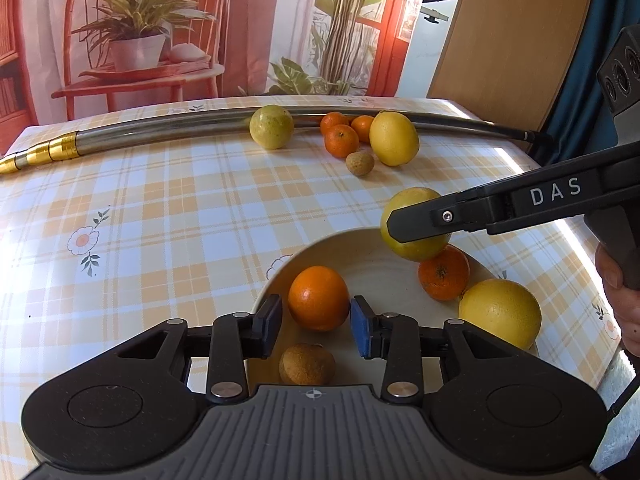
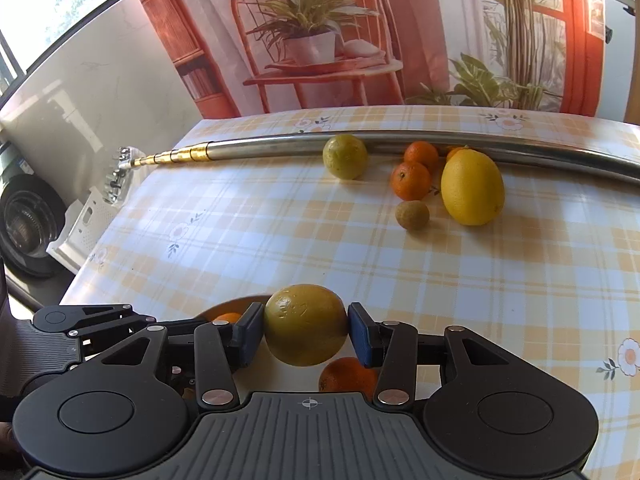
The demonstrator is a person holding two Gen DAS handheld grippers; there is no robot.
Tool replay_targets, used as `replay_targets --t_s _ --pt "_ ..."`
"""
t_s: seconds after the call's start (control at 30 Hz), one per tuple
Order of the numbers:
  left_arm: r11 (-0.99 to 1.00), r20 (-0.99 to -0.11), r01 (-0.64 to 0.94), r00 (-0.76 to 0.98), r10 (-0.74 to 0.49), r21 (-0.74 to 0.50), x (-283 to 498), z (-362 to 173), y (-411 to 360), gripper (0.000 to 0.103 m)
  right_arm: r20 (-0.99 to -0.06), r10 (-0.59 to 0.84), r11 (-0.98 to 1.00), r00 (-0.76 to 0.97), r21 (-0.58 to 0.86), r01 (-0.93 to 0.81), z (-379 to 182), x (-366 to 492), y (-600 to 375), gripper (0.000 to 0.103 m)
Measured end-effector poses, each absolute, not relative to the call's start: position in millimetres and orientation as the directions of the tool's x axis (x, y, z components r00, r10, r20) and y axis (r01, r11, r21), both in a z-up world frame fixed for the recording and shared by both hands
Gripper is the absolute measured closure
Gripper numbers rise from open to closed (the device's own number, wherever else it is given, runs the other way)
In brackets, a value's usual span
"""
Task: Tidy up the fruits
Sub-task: 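Carry both fruits over the plate and open both tools to release them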
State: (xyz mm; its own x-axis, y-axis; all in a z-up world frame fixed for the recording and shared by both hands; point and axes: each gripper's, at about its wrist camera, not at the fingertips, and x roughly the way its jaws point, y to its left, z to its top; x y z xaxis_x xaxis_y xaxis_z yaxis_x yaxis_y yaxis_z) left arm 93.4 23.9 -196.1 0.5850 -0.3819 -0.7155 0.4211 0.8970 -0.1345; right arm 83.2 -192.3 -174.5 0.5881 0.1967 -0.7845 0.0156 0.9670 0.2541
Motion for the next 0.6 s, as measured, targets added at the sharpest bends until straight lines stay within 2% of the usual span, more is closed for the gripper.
replay_targets --t_s 0.6 --pt "0.905 -0.702 0.409 0.612 -0.364 -0.112 87.8 -194.9 22.4 0.060 -0.829 0.160 0.979 0.536 0.204 0.022 -191.7 90.9 -176.2 0.061"
